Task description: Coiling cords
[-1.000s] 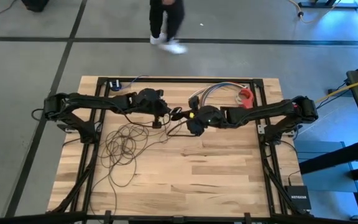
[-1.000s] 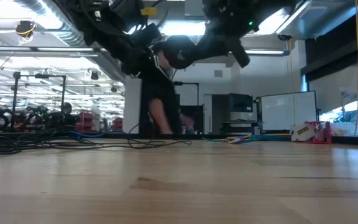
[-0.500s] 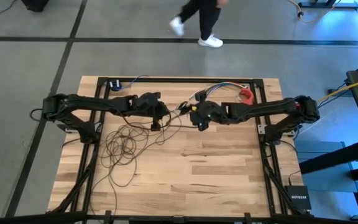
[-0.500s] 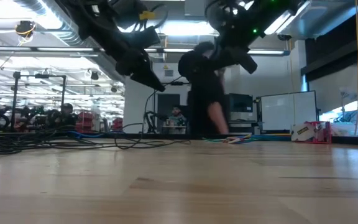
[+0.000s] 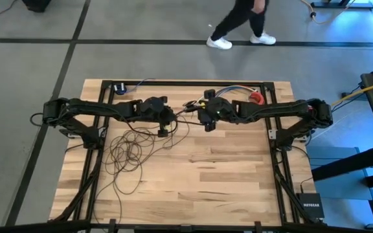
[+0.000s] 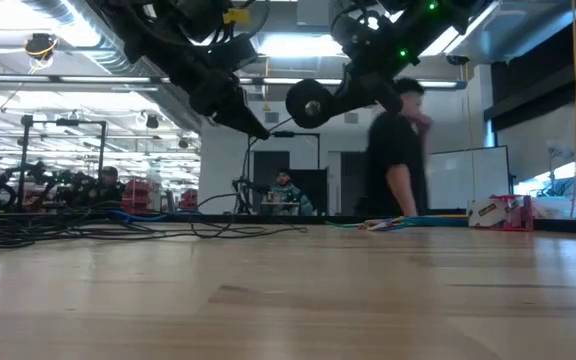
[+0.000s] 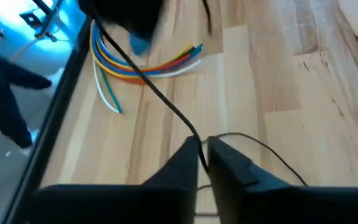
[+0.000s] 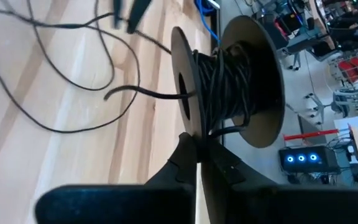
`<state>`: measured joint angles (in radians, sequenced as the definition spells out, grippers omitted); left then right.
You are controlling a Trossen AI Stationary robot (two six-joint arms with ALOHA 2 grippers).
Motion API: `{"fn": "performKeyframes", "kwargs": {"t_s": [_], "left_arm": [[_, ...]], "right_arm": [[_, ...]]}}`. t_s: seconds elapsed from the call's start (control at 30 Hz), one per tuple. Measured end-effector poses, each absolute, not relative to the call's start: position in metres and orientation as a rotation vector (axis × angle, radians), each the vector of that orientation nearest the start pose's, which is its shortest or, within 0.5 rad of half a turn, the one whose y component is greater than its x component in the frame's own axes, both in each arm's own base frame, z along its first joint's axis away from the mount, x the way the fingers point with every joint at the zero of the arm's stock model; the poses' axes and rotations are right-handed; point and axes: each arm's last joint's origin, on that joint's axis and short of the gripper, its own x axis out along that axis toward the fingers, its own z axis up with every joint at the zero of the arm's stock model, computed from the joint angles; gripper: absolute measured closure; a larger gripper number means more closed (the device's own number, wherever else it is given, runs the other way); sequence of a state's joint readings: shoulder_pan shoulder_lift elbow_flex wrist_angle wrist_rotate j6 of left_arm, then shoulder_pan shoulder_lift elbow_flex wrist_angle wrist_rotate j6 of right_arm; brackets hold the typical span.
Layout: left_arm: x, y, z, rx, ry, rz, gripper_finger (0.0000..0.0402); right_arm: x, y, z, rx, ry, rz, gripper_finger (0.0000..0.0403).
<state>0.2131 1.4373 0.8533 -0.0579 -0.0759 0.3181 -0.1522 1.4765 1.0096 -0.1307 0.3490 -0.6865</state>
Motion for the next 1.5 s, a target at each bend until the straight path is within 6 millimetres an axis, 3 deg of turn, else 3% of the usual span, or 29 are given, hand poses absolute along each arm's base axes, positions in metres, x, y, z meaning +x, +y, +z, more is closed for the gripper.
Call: {"fn": "performKeyframes", "kwargs": {"t_s": [0.2,0.37,0.5,0.87,1.27,1.5], "left_arm": [[0.297,0.066,0.211,0.25,0.72,0.162,0.0291],[0.302,0.067,0.199,0.211,0.748,0.176,0.0267],[0.302,0.068,0.196,0.217,0.77,0.208,0.0269],[0.284,0.066,0.23,0.178,0.682,0.292,0.0297],[0.273,0.077,0.193,-0.022,0.475,0.413,0.0313],[0.286,0.079,0.17,-0.048,0.482,0.388,0.0313]], "right_arm": [[0.314,-0.058,0.256,-0.711,0.746,-0.265,0.0393],[0.314,-0.059,0.256,-0.724,0.754,-0.274,0.0393],[0.314,-0.059,0.256,-0.727,0.756,-0.271,0.0393],[0.313,-0.059,0.255,-0.733,0.773,-0.281,0.0393],[0.313,-0.059,0.254,-0.721,0.783,-0.28,0.0393],[0.313,-0.059,0.254,-0.719,0.782,-0.281,0.0393]]}}
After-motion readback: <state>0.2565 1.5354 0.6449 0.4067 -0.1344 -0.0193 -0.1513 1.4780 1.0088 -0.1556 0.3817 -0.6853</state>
